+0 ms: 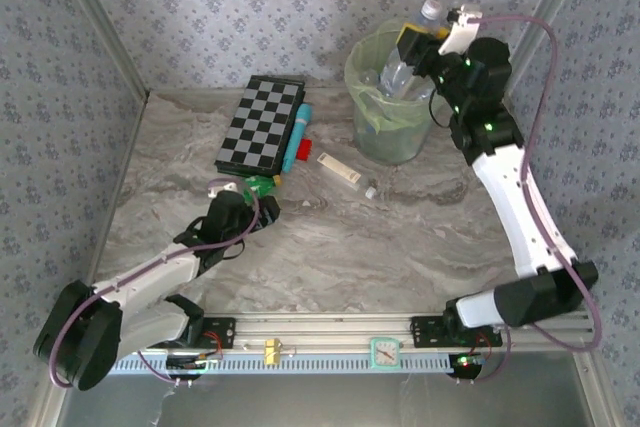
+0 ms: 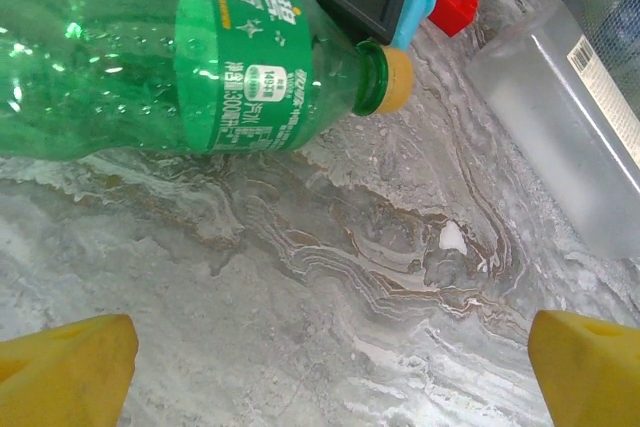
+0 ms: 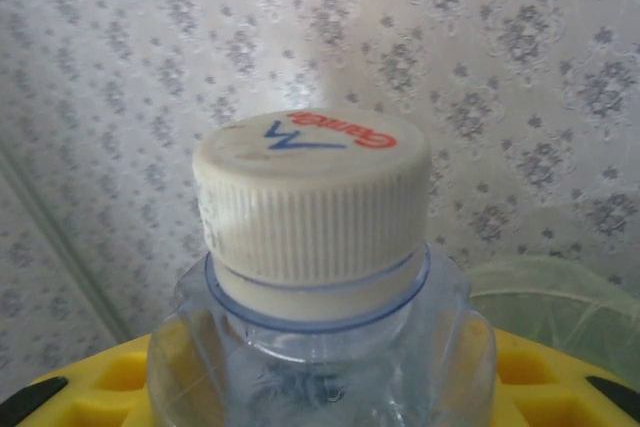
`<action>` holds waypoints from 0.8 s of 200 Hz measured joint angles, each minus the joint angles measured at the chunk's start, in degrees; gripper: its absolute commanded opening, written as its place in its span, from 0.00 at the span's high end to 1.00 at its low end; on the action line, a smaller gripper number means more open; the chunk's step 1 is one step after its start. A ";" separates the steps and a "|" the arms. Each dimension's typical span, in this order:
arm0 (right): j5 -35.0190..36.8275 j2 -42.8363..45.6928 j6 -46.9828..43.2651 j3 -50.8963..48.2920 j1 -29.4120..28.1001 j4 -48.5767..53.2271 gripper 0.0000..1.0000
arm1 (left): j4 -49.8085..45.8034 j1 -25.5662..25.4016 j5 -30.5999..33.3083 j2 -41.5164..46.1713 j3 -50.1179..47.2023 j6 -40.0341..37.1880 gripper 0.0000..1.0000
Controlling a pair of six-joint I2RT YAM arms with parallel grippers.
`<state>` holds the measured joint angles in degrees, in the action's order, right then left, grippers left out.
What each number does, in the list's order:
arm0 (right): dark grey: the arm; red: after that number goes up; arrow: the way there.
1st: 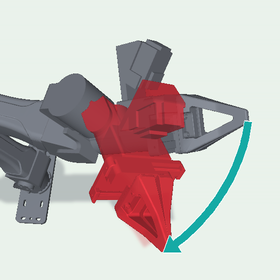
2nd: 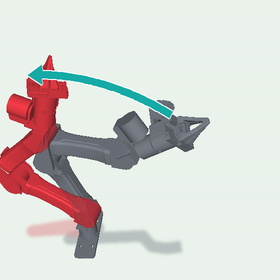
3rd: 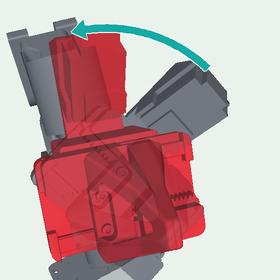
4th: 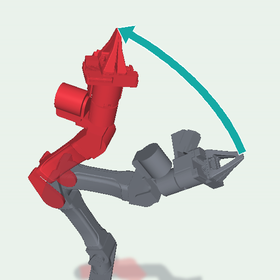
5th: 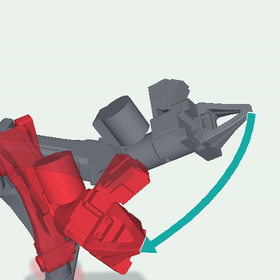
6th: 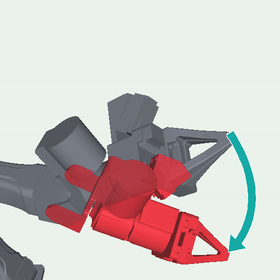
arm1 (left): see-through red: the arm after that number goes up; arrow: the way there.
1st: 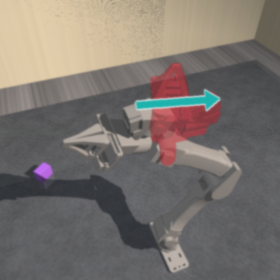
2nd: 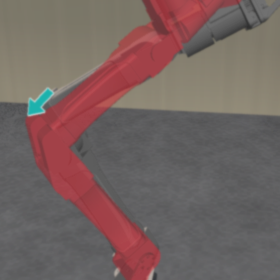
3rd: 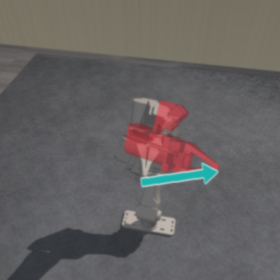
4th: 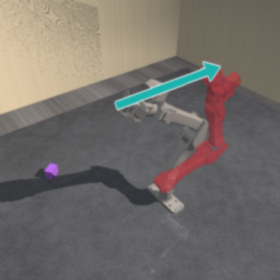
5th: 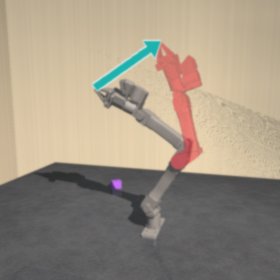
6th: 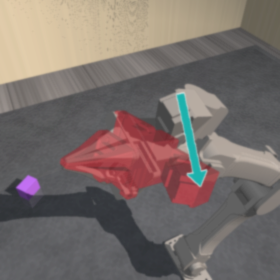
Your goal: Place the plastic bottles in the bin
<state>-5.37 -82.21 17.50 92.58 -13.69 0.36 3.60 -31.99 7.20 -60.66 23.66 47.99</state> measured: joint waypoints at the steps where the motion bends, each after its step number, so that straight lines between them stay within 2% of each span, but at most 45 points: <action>1: 0.09 -0.17 0.02 0.11 0.02 -0.07 0.52 | -0.02 0.00 0.11 0.09 -0.04 0.07 0.00; 30: 2.16 -8.41 1.16 3.98 1.68 -1.44 0.53 | -2.01 0.00 2.19 2.14 -0.42 2.38 0.00; 88: 1.81 -22.51 8.48 11.74 2.84 -1.84 0.53 | -3.48 0.11 4.92 6.47 -1.05 4.68 0.00; 128: 0.15 -28.15 16.26 15.02 2.80 -2.97 0.52 | -5.33 0.11 7.06 10.67 -2.21 6.21 0.00; 160: 0.00 -29.46 22.05 14.99 2.91 -4.02 0.51 | -7.41 0.13 8.87 14.82 -2.75 6.27 0.00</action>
<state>-5.37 -111.68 39.55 107.57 -10.79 -3.66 -3.81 -31.86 16.08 -45.84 20.91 54.26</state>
